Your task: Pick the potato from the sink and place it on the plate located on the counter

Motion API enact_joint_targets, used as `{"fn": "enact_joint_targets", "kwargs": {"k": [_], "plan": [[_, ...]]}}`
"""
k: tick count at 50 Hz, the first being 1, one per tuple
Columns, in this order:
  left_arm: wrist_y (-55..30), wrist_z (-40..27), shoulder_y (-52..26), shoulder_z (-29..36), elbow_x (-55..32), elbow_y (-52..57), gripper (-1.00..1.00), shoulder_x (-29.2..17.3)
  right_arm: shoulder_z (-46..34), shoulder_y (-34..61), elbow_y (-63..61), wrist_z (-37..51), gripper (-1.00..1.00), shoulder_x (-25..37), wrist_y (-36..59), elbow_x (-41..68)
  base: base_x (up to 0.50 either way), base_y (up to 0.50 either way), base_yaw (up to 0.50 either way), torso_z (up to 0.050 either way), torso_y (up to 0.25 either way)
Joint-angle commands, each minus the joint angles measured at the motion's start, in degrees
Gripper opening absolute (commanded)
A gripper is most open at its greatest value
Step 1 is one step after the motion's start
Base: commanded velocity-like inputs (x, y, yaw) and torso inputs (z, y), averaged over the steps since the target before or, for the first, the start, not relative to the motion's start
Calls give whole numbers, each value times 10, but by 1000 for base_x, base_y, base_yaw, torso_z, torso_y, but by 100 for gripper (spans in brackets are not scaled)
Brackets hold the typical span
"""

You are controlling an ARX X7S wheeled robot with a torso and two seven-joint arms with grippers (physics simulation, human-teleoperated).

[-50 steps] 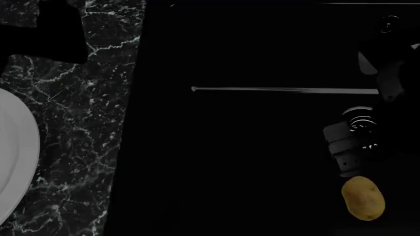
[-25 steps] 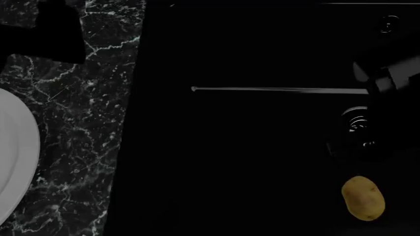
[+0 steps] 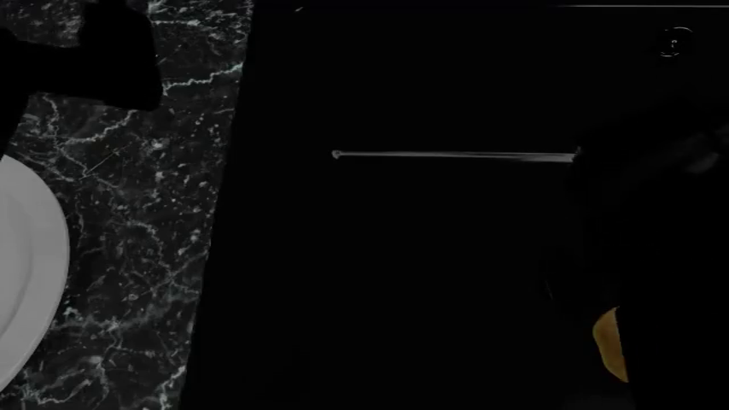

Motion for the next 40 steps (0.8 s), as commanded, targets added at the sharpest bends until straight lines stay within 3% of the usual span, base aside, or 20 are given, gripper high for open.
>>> {"fn": "enact_joint_targets", "kwargs": {"k": [1,40], "plan": [[16,-42,9,-8,-58,-6,100,-11,160,-55,0,-62,100,-22,-12,-224,0,0,0,0,0],[43,-90,13,3,-109,-35,100,-18,249,-108,0,13,100,-16,-39,-259,0,0,0,0,0]]}}
